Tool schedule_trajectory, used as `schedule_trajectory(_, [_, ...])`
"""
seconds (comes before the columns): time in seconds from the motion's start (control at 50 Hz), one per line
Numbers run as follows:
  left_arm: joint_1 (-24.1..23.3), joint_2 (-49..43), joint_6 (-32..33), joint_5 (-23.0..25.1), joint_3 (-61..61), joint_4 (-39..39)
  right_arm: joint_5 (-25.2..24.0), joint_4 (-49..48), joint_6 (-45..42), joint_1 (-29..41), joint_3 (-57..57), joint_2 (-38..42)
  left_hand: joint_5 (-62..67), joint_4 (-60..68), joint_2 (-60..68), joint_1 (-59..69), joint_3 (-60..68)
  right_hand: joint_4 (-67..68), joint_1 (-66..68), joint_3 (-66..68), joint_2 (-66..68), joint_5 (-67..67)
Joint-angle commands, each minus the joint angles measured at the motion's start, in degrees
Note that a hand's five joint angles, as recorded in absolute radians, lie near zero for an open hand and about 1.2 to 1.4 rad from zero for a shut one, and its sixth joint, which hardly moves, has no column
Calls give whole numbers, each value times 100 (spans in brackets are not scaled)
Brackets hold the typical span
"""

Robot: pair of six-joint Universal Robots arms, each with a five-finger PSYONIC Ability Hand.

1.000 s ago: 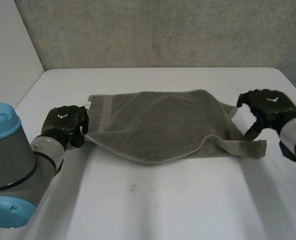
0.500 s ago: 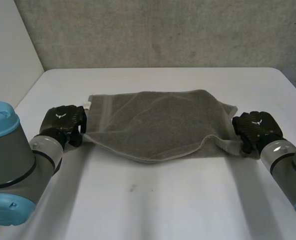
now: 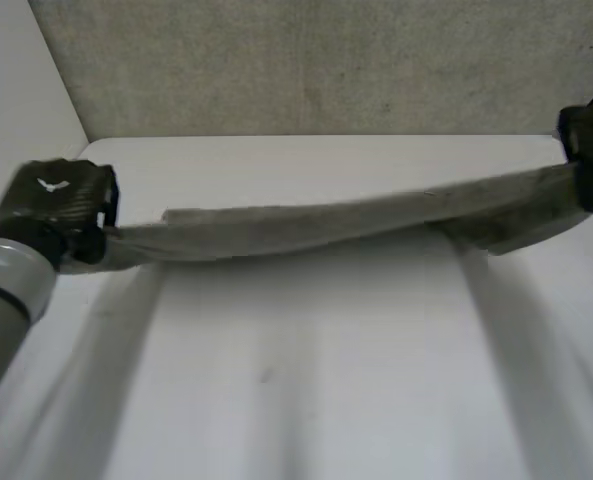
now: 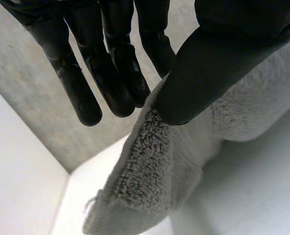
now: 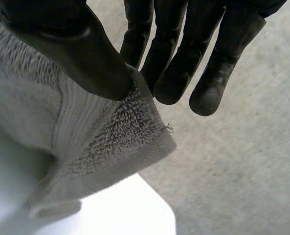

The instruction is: Fold the towel.

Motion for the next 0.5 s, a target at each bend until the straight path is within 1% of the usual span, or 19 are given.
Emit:
schedule_trajectory(0.02, [143,780,106,10,-52,-685,-339,1303,-406,-347,-364,-482,1109,1015,1022,1152,1025,309,345,389,367,321])
schedule_trajectory(0.06, [143,885,98,19,-52,-869,-356,1400,-485,-347,-382,-465,1109,1015,1022,1152,1025,309,345,389,367,321])
schedule_trajectory(0.16, [143,815,106,19,-105,-896,-383,1437,-679,-364,-303,-306,1109,1015,1022,1152,1025,309,345,389,367,321])
schedule_trajectory(0.22, [160,692,106,28,-167,-887,-383,1410,-723,-382,-224,-61,1109,1015,1022,1152,1025,309,345,389,367,321])
schedule_trajectory(0.24, [152,509,115,28,-175,-861,-383,1393,-732,-382,-224,123,1109,1015,1022,1152,1025,309,345,389,367,321])
schedule_trajectory(0.26, [143,255,115,19,-141,-852,-383,1393,-732,-382,-224,124,1109,1015,1022,1152,1025,309,345,389,367,321])
schedule_trajectory(0.28, [143,253,115,19,-140,-852,-374,1384,-749,-356,-250,325,1109,1015,1022,1152,1025,309,345,389,367,321])
schedule_trajectory(0.3, [143,-35,115,19,-62,-826,-366,1384,-793,-321,-294,562,1109,1015,1022,1152,1025,309,345,389,367,321])
schedule_trajectory(0.32, [143,-37,115,19,-61,-826,-365,1384,-794,-320,-294,564,1109,1015,1022,1152,1025,309,345,389,367,321])
schedule_trajectory(0.34, [134,-342,115,19,52,-782,-357,1358,-872,-312,-364,834,1109,1015,1022,1152,1025,309,345,389,367,321])
schedule_trajectory(0.36, [125,-658,115,28,253,-704,-357,1358,-873,-312,-364,836,1109,1015,1022,1152,1025,309,345,389,367,321])
schedule_trajectory(0.38, [125,-662,115,28,255,-703,-348,1262,-942,-303,-512,1132,1109,1015,1022,1152,1025,309,345,389,367,321])
schedule_trajectory(0.4, [99,-1018,115,37,508,-633,-322,1122,-969,-303,-731,1440,1109,1015,1022,1152,1025,309,345,389,367,321])
schedule_trajectory(0.42, [99,-1396,115,46,823,-580,-321,1120,-969,-303,-733,1443,1109,1015,1022,1152,1025,309,345,389,367,321])
schedule_trajectory(0.44, [99,-1400,115,46,827,-580,-295,946,-969,-294,-1012,1800,1109,1015,1022,1152,1025,309,345,389,367,321])
schedule_trajectory(0.46, [90,-1765,115,54,1209,-571,-252,788,-969,-216,-1363,2177,1109,1015,1022,1152,1025,309,345,389,367,321])
schedule_trajectory(0.48, [90,-1769,115,54,1213,-571,-251,786,-969,-215,-1366,2181,1109,1015,1022,1152,1025,309,345,389,367,321])
schedule_trajectory(0.5, [73,-2108,115,54,1675,-571,-190,664,-943,-41,-1801,2512,1109,1015,1022,1152,1025,309,345,389,367,321])
